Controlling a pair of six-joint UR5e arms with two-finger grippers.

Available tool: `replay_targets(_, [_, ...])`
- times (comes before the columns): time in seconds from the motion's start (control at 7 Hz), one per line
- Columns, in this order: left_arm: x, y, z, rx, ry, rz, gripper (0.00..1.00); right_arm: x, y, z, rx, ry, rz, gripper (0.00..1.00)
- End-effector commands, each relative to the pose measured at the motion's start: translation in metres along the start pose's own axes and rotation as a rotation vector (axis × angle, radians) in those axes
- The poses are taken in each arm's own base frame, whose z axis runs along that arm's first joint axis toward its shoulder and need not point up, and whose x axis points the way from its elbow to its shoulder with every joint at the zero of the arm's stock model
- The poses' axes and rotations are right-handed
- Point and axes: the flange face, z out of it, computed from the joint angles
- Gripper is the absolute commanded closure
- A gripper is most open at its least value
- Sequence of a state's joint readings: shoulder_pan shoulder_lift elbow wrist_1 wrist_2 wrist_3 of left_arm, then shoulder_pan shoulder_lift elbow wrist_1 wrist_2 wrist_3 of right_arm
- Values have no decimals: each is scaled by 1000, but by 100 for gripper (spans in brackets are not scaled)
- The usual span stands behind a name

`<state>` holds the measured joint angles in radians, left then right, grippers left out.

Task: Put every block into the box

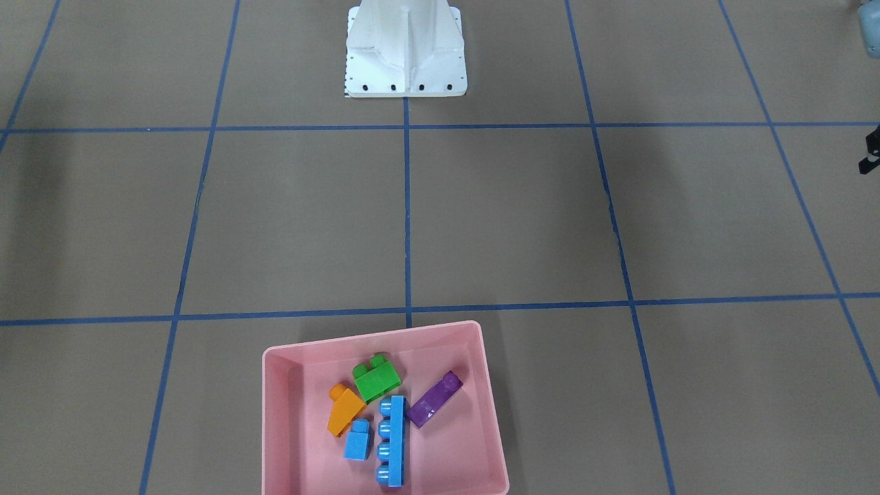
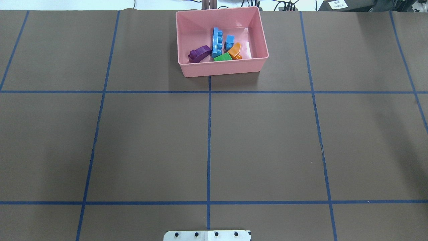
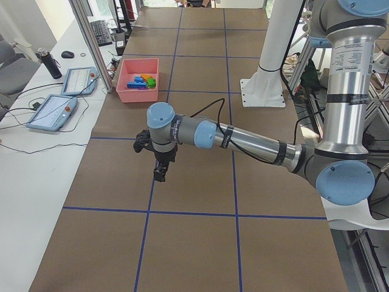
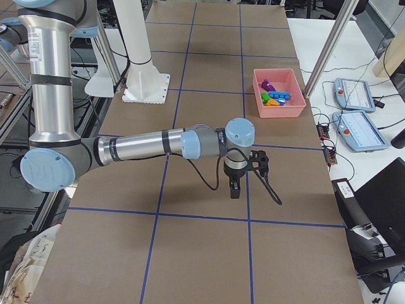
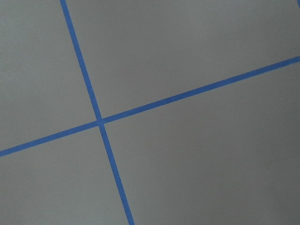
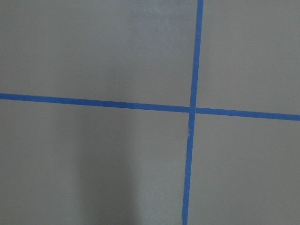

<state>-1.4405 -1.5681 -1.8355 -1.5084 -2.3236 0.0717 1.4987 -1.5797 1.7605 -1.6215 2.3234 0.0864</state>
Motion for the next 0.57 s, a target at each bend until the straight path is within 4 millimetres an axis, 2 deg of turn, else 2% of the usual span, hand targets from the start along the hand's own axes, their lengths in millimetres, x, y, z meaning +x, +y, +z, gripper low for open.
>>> replay_targets(0.0, [7, 2, -8, 16, -2, 7, 0, 6, 2, 6, -13, 2, 9, 0])
replay_targets(0.29, [10, -2, -9, 21, -4, 18, 0, 6, 1, 6, -12, 5, 9, 0])
replay_targets(0.43, [7, 7, -7, 15, -7, 9, 0, 5, 2, 5, -10, 5, 7, 0])
